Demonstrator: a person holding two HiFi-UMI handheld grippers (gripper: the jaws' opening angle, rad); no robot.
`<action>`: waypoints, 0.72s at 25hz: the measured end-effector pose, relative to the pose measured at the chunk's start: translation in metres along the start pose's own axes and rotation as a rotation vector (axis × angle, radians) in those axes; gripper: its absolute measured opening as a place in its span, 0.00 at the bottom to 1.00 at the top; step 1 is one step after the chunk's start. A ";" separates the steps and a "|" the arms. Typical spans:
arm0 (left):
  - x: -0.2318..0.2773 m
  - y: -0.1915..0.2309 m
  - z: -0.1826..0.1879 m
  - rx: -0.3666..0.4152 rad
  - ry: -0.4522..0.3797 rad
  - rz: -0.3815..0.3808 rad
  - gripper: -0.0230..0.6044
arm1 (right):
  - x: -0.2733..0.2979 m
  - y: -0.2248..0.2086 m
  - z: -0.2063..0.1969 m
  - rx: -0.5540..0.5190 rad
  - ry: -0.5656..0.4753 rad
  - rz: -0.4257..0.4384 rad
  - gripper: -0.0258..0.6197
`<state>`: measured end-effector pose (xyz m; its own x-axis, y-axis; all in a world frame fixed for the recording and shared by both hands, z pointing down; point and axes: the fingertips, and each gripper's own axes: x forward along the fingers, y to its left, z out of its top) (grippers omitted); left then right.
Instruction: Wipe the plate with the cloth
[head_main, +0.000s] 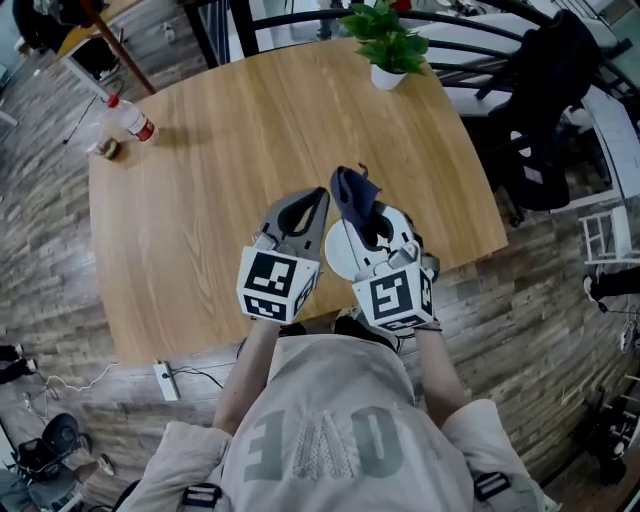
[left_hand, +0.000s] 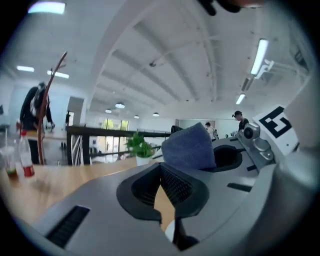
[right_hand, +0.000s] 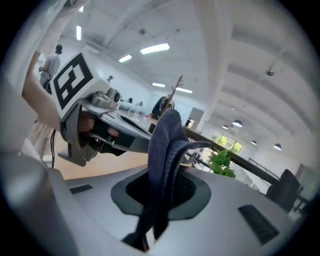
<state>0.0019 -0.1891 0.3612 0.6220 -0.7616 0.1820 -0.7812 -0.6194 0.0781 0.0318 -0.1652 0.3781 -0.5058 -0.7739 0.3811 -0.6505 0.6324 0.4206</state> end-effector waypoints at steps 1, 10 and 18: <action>-0.005 -0.005 0.023 0.056 -0.056 0.009 0.05 | -0.010 -0.009 0.014 0.051 -0.066 -0.032 0.13; -0.034 -0.044 0.102 0.328 -0.284 0.053 0.05 | -0.083 -0.054 0.048 0.330 -0.361 -0.246 0.13; -0.029 -0.051 0.103 0.325 -0.291 0.035 0.05 | -0.083 -0.057 0.028 0.319 -0.274 -0.287 0.13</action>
<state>0.0291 -0.1553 0.2507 0.6212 -0.7762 -0.1082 -0.7735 -0.5850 -0.2437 0.0951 -0.1377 0.2994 -0.3838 -0.9226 0.0395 -0.9039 0.3841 0.1883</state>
